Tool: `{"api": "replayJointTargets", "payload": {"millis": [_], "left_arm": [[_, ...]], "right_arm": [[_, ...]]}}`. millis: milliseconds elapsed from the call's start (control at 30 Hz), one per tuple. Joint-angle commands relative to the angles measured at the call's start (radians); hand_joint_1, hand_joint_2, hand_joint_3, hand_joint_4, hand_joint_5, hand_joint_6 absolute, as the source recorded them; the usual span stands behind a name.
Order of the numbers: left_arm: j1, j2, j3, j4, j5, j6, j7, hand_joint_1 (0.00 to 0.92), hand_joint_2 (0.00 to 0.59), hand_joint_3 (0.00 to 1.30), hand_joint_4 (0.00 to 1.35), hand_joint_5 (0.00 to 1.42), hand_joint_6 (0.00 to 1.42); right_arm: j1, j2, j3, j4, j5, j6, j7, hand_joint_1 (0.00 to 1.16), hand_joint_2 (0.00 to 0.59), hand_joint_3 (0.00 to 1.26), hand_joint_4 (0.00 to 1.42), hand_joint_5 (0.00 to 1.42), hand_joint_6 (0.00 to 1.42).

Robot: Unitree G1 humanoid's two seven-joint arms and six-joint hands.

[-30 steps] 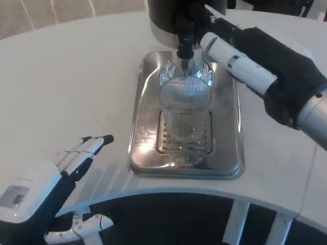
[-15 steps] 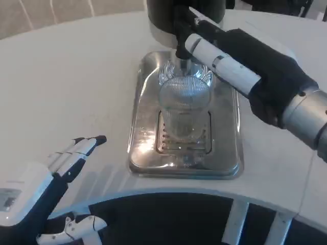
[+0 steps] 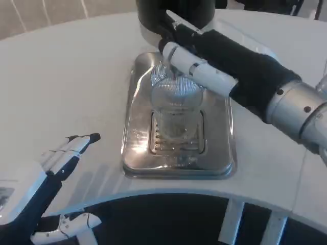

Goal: Grasp the cup under the faucet to collect the drink, then remove the cup.

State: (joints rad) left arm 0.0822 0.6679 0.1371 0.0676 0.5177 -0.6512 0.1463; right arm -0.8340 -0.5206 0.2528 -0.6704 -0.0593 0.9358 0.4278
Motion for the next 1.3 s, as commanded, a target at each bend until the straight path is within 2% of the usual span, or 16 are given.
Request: {"api": "replayJointTargets", "payload": {"millis": [33, 200, 433, 633, 833, 1067, 1167, 1300], "left_arm": [[0.020, 0.002, 0.010, -0.002, -0.008, 0.003, -0.014, 0.079, 0.113, 0.10, 0.00, 0.06, 0.22], [0.020, 0.002, 0.010, 0.003, -0.009, 0.006, -0.017, 0.078, 0.113, 0.10, 0.00, 0.06, 0.22], [0.009, -0.011, 0.008, 0.016, -0.047, 0.021, -0.039, 0.039, 0.087, 0.08, 0.00, 0.08, 0.23], [-0.008, -0.037, 0.006, 0.023, -0.156, 0.058, -0.098, 0.043, 0.059, 0.00, 0.00, 0.13, 0.24], [-0.052, -0.095, 0.004, 0.010, -0.267, 0.141, -0.153, 0.076, 0.045, 0.00, 0.00, 0.15, 0.24], [-0.105, -0.149, -0.012, 0.007, -0.276, 0.204, -0.167, 0.257, 0.048, 0.00, 0.00, 0.22, 0.24], [-0.136, -0.176, -0.027, 0.018, -0.270, 0.213, -0.161, 0.311, 0.045, 0.00, 0.00, 0.24, 0.23], [-0.171, -0.201, -0.042, 0.039, -0.258, 0.207, -0.149, 0.331, 0.045, 0.00, 0.00, 0.21, 0.21]], "right_arm": [[-0.022, -0.019, 0.103, -0.002, -0.028, -0.068, 0.052, 0.00, 0.562, 0.00, 0.00, 0.00, 0.00], [-0.036, -0.046, 0.174, 0.004, -0.107, -0.124, 0.071, 0.00, 0.562, 0.00, 0.00, 0.00, 0.00], [-0.032, -0.048, 0.209, 0.011, -0.187, -0.168, 0.096, 0.00, 0.564, 0.00, 0.00, 0.00, 0.00], [-0.020, -0.034, 0.201, 0.019, -0.227, -0.184, 0.115, 0.00, 0.567, 0.00, 0.00, 0.00, 0.00], [-0.009, -0.023, 0.193, 0.026, -0.251, -0.190, 0.131, 0.00, 0.567, 0.00, 0.00, 0.00, 0.00], [-0.004, -0.015, 0.187, 0.029, -0.268, -0.191, 0.138, 0.00, 0.573, 0.00, 0.00, 0.00, 0.00], [-0.003, -0.013, 0.182, 0.031, -0.273, -0.191, 0.140, 0.00, 0.578, 0.00, 0.00, 0.00, 0.00], [0.002, -0.009, 0.175, 0.030, -0.279, -0.190, 0.142, 0.00, 0.581, 0.00, 0.00, 0.00, 0.00]]}}
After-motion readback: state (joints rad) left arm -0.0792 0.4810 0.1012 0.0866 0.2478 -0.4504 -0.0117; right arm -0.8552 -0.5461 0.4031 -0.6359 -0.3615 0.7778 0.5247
